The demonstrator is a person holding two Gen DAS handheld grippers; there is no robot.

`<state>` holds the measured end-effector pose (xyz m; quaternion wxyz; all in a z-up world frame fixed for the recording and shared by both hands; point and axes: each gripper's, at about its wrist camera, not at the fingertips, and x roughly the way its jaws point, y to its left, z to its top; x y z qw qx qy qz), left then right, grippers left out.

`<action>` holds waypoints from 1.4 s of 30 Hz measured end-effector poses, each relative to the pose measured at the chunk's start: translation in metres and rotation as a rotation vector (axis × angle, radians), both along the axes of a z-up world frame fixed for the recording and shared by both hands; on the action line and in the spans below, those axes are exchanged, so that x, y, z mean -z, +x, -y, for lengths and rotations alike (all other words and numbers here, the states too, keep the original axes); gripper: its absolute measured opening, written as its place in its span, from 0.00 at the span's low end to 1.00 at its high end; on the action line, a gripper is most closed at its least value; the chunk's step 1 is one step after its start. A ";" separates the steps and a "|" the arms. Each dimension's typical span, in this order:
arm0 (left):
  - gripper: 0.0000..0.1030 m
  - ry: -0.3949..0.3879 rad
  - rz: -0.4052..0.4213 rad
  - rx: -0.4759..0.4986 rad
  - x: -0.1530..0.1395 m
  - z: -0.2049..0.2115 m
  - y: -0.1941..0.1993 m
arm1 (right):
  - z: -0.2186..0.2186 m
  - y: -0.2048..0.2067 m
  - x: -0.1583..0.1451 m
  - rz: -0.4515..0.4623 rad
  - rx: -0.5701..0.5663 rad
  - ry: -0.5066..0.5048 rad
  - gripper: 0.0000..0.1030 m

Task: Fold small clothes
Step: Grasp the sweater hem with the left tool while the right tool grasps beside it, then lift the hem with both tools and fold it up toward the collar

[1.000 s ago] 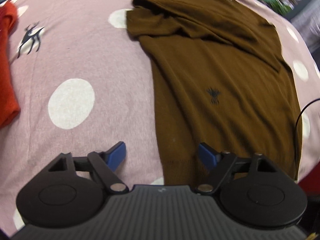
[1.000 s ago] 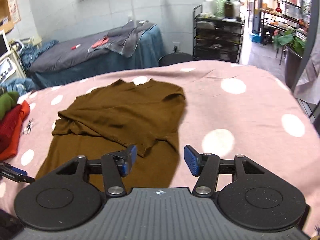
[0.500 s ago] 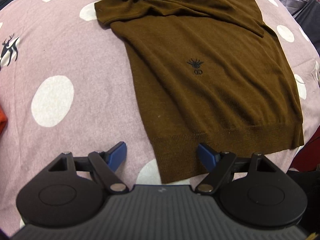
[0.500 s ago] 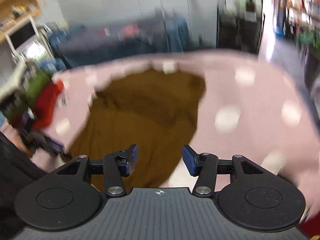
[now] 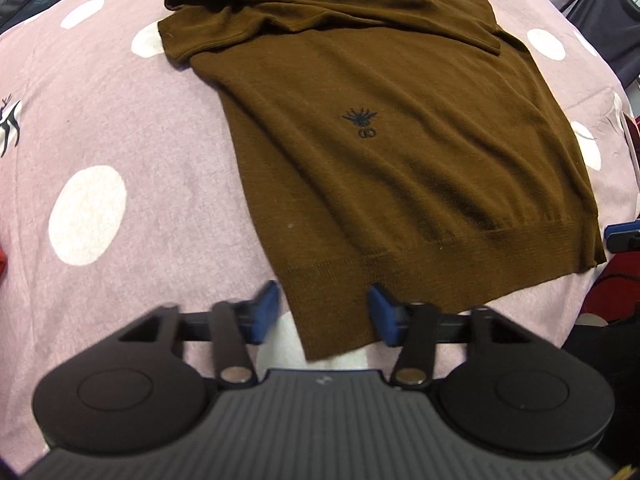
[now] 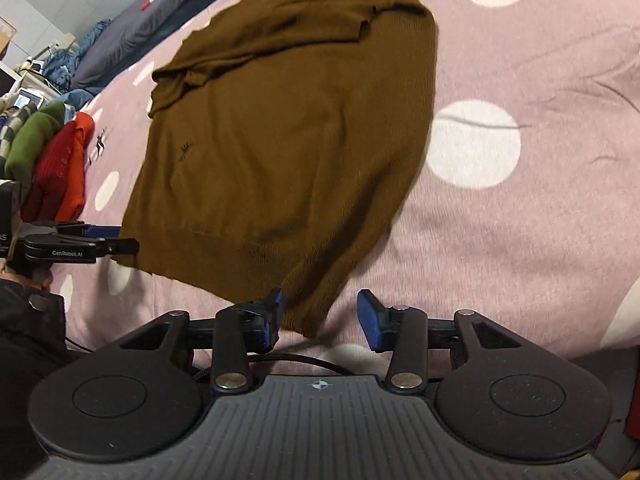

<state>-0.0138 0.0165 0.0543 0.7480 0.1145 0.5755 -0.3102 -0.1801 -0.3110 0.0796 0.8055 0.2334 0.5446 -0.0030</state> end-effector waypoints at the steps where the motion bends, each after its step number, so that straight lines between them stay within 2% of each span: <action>1: 0.33 -0.003 -0.003 -0.011 0.000 -0.001 0.000 | 0.001 -0.001 0.001 -0.001 -0.002 -0.002 0.70; 4: 0.24 -0.035 -0.045 -0.062 0.002 -0.006 0.005 | 0.000 0.002 0.003 -0.006 -0.018 -0.010 0.70; 8: 0.24 -0.065 -0.102 -0.095 0.005 -0.009 0.008 | 0.000 0.003 0.005 -0.012 -0.032 0.005 0.70; 12: 0.22 -0.067 -0.097 -0.076 0.007 -0.006 0.009 | -0.002 0.004 0.010 -0.028 -0.031 0.023 0.70; 14: 0.12 -0.065 -0.101 -0.078 0.008 -0.005 0.013 | -0.003 0.005 0.012 -0.041 -0.028 0.034 0.70; 16: 0.07 -0.079 -0.112 -0.085 0.008 -0.005 0.016 | -0.004 0.006 0.014 -0.052 -0.032 0.042 0.70; 21: 0.05 -0.104 -0.113 -0.115 0.006 -0.007 0.014 | -0.004 0.008 0.021 -0.072 -0.026 0.059 0.69; 22: 0.05 -0.114 -0.113 -0.125 0.005 -0.008 0.012 | -0.004 0.009 0.022 -0.072 -0.028 0.060 0.67; 24: 0.04 -0.121 -0.103 -0.147 -0.001 -0.017 0.011 | -0.005 0.011 0.021 -0.070 -0.037 0.048 0.27; 26: 0.04 -0.115 -0.093 -0.178 -0.009 -0.030 0.009 | -0.003 0.011 0.020 -0.065 -0.042 0.045 0.11; 27: 0.04 -0.115 -0.087 -0.197 -0.014 -0.039 0.008 | -0.003 0.011 0.017 -0.057 -0.046 0.051 0.08; 31: 0.04 -0.078 -0.067 -0.237 -0.027 -0.070 0.001 | -0.008 0.015 -0.006 -0.001 -0.156 0.071 0.07; 34: 0.04 -0.066 -0.091 -0.273 -0.022 -0.081 0.000 | -0.010 0.020 -0.003 -0.033 -0.215 0.091 0.07; 39: 0.04 -0.011 -0.115 -0.250 -0.002 -0.056 0.008 | 0.000 0.029 0.018 -0.120 -0.200 0.131 0.07; 42: 0.05 -0.021 -0.143 -0.293 0.000 -0.053 0.016 | 0.002 0.033 0.016 -0.124 -0.221 0.145 0.07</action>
